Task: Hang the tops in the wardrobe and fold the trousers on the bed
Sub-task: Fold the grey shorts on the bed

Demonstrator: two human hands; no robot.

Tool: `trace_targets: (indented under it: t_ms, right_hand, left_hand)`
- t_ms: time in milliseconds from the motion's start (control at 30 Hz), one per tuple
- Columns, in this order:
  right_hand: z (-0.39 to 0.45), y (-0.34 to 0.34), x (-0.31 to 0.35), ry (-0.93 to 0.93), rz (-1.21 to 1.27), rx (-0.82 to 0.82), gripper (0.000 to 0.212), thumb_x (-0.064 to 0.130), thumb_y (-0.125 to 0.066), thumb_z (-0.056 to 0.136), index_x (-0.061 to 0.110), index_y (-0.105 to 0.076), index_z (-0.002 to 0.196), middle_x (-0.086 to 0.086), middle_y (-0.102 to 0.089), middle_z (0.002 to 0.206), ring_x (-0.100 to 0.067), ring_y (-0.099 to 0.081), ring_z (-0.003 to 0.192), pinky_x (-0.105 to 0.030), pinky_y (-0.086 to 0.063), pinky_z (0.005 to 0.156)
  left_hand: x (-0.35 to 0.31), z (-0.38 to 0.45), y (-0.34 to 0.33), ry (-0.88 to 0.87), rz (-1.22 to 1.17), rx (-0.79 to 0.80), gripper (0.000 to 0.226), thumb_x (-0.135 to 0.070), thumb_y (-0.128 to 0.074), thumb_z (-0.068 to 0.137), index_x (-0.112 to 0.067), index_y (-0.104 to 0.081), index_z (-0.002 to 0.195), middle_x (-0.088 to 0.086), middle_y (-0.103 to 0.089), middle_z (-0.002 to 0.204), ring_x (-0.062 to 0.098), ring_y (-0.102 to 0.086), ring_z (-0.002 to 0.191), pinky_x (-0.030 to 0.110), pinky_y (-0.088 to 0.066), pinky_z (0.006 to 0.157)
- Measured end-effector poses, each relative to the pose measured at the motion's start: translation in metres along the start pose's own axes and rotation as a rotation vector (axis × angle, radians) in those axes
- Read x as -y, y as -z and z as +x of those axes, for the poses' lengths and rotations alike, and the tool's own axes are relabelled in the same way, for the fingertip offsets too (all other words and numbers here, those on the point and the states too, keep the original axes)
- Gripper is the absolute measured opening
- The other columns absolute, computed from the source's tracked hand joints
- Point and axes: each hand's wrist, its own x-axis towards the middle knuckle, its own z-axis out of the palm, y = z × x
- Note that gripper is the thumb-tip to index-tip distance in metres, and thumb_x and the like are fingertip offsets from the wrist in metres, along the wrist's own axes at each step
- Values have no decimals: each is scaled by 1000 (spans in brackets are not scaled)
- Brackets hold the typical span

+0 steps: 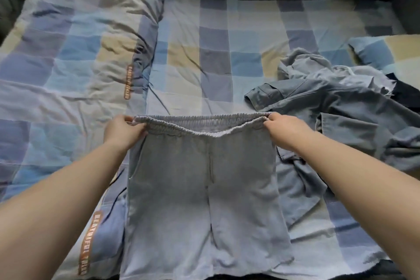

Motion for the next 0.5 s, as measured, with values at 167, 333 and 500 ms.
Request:
trace_targets:
  t_ms: [167,333,500]
  right_hand:
    - [96,-41,19,-36,31,-4,35,16,-30,97,4,-43,128,-17,-40,136,-37,-45,119,-42,-40,91]
    - [165,-91,51,-53,61,68,48,26,-49,91,12,-38,136,-11,-11,155,-34,-32,133,-43,-37,100]
    - [187,-122,96,49,84,-113,49,28,-50,90,16,-43,137,-9,-11,159,-29,-27,138,-42,-29,107]
  left_hand:
    - [24,78,-59,-60,14,-83,24,-19,-72,79,-8,-65,99,16,-70,103,30,-66,98,44,-52,90]
    - [62,121,-112,-56,-123,36,47,-7,-67,86,-4,-51,131,16,-54,133,24,-55,118,30,-41,93]
    - [115,108,-119,-17,-27,39,43,-10,-67,86,-6,-55,128,14,-61,125,24,-58,115,32,-43,95]
